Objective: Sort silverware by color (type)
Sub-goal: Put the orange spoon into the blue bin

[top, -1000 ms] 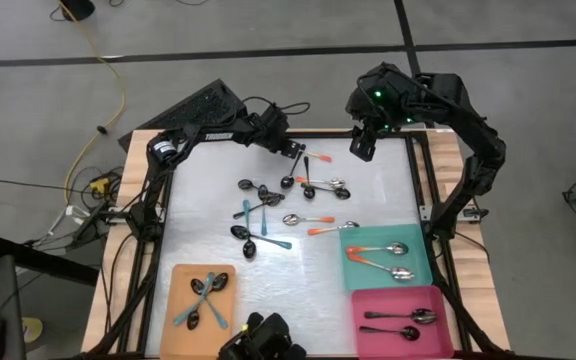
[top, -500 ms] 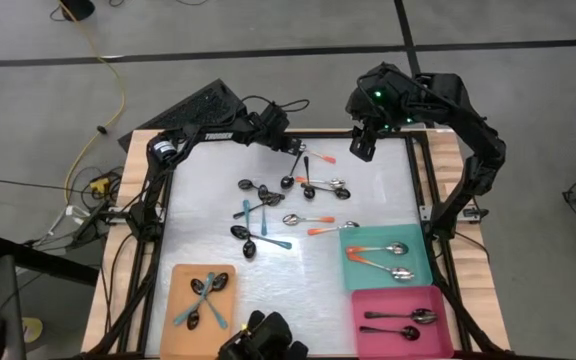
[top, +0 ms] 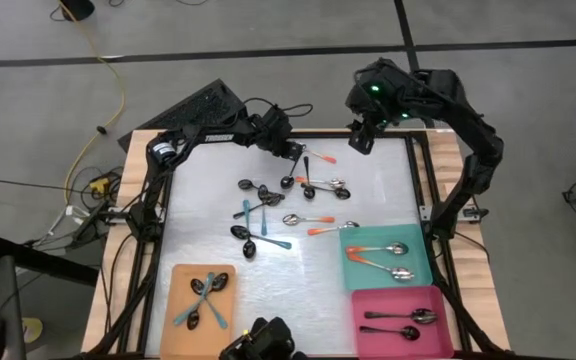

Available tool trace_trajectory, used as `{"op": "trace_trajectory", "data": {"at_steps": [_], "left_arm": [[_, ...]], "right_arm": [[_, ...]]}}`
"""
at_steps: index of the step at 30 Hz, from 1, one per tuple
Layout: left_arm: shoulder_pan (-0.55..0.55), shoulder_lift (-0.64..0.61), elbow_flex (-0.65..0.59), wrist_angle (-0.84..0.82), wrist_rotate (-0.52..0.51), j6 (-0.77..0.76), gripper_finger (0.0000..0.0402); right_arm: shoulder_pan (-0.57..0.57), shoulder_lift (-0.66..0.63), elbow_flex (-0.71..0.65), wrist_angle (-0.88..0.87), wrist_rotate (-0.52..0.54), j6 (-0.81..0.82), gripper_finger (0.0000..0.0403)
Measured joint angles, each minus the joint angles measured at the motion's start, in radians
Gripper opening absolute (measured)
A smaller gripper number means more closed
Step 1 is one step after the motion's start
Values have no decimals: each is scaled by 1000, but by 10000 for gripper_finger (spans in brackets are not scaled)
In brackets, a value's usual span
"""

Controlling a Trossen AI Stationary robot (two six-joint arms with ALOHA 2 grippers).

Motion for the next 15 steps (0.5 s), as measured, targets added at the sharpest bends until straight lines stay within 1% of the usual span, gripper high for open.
{"op": "trace_trajectory", "data": {"at_steps": [3,6,9,11,15], "left_arm": [[0,-51,1,-9,2,13,0],[-5,-123,1,-28,18,15,0],[-31,-218,1,-93,31,61,0],[-61,-292,1,-145,27,105,0],[-138,-457,-2,-225,-34,174,0]], "right_arm": [[-52,21,-61,11,13,-28,221],[-121,28,-172,84,10,-73,221],[-181,28,-341,251,-2,-120,221],[-217,30,-461,368,-11,-123,221],[-277,30,-695,626,-94,-105,221]]}}
